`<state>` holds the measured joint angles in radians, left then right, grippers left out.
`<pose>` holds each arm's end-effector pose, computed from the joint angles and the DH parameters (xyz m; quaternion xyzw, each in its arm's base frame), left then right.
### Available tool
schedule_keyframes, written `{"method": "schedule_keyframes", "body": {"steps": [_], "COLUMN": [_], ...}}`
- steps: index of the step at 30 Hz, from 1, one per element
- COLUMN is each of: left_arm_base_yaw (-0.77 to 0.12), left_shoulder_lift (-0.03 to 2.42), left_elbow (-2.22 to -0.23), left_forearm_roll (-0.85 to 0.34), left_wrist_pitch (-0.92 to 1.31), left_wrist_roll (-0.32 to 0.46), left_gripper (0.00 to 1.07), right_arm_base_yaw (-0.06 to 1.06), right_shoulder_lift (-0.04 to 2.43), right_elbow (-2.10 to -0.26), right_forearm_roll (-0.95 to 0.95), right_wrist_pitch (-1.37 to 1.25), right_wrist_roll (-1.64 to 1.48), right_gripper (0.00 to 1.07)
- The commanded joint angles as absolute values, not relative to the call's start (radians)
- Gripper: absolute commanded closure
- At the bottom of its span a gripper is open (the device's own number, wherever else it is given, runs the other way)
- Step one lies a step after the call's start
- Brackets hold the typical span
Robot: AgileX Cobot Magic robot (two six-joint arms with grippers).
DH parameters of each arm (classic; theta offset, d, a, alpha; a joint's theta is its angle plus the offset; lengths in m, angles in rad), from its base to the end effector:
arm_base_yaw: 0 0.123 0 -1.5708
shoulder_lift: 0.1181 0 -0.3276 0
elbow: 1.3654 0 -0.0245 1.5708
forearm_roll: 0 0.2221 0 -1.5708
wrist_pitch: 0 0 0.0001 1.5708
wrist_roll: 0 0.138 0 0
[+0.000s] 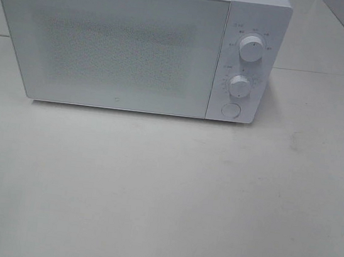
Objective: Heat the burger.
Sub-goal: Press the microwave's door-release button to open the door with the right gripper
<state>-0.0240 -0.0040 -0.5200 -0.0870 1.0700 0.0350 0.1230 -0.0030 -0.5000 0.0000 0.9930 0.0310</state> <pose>-0.0345 -0.0097 0.2470 0.0274 0.8481 -0.0405 0.5276 -0.0274 -0.0034 0.2504 -0.0384 0.8334 0.0424 0.5498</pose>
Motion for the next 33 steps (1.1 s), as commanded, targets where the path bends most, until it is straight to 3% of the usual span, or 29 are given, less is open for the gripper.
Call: {"method": "schedule_keyframes", "body": {"steps": [1,15,33], "left_arm_base_yaw": [-0.021,-0.021,-0.021], "left_shoulder_lift": [-0.011,-0.011,-0.011], "left_elbow": [-0.517,-0.517,-0.517], "left_forearm_roll": [-0.092,-0.092,-0.092], "left_wrist_pitch": [1.067,1.067,1.067], "left_wrist_roll": [0.033,0.033,0.033], "left_gripper": [0.07,0.07,0.07], "right_arm_base_yaw": [0.117,0.117,0.117], "right_shoulder_lift": [-0.033,0.060,0.488], "right_elbow": [-0.497,-0.530,-0.533], "right_forearm_roll": [0.000,0.012,0.012], "right_wrist_pitch": [0.996,0.952,0.537], "right_wrist_roll": [0.040,0.050,0.039], "right_gripper": [0.31,0.31,0.31]}}
